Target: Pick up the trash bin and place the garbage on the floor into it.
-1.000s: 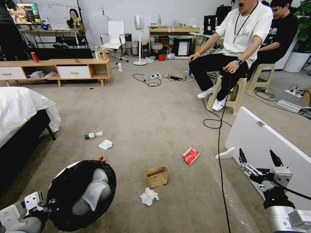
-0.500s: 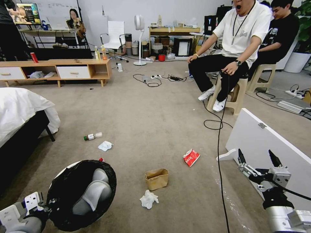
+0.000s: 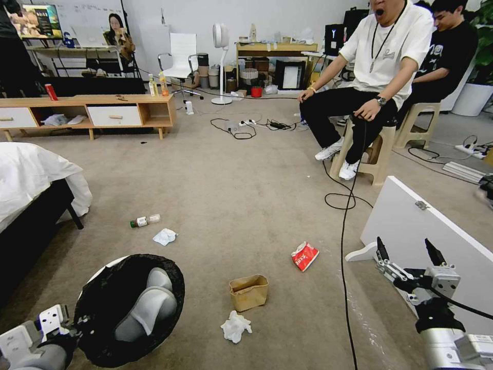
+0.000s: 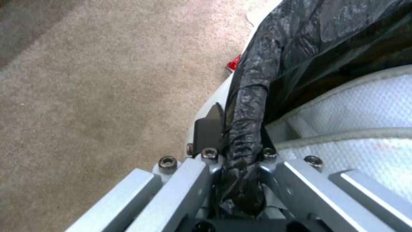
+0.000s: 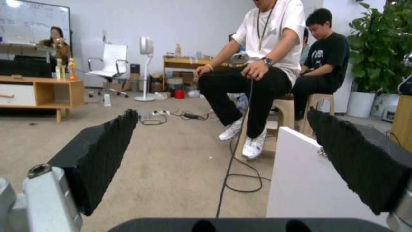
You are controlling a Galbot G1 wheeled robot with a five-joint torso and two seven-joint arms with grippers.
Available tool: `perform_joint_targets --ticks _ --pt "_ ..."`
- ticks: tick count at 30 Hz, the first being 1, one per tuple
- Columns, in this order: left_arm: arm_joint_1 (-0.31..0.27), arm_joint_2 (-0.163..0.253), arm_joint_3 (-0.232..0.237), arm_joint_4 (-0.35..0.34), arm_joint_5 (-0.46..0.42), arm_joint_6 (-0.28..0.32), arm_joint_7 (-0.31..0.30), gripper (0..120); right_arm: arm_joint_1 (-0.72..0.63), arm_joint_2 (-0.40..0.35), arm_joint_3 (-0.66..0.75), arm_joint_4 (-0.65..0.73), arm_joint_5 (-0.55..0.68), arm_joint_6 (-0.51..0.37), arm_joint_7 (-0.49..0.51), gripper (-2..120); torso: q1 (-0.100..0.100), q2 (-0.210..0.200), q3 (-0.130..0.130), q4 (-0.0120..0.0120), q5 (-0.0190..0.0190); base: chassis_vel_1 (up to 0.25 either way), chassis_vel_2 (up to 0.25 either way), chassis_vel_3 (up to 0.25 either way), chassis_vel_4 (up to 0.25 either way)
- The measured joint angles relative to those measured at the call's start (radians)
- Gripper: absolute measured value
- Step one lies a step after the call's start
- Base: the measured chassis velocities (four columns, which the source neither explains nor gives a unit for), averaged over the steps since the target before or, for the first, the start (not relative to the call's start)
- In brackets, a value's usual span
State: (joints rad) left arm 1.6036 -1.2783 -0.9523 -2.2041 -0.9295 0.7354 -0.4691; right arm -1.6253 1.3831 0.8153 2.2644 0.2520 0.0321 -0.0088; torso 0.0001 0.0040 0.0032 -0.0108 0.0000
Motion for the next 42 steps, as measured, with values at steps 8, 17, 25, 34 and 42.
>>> perform_joint_targets --ticks 8,17,25,34,42 --pt "0.0 0.004 0.0 0.002 0.0 0.0 0.002 1 -0.01 -0.055 -0.017 0.014 0.1 -0.165 0.075 100 0.0 0.0 0.0 0.0 0.0 0.0 0.0 0.0 0.0" --pt "0.007 -0.007 0.0 -0.002 0.001 0.0 0.014 1 0.014 -0.226 -0.105 -0.007 0.332 -0.381 0.194 100 0.0 0.0 0.0 -0.0001 0.0001 0.0 0.0 0.0 0.0" --pt "0.017 -0.036 0.004 -0.006 0.023 0.0 0.02 1 0.104 -0.409 -0.273 -0.072 0.676 -0.621 0.366 100 0.0 0.0 0.0 0.0 0.0001 0.0 0.0 0.0 0.0" --pt "0.039 -0.066 -0.01 -0.03 0.034 0.0 0.022 1 0.243 -0.44 -0.504 -0.224 0.843 -0.702 0.516 100 0.0 0.0 0.0 0.0 0.0001 0.0 0.0 0.0 0.0" --pt "0.051 -0.08 -0.03 -0.04 0.041 0.0 0.028 1 0.335 -0.422 -0.651 -0.305 0.878 -0.708 0.538 100 0.0 0.0 0.0 0.0 -0.0001 0.0 0.0 0.0 0.0"
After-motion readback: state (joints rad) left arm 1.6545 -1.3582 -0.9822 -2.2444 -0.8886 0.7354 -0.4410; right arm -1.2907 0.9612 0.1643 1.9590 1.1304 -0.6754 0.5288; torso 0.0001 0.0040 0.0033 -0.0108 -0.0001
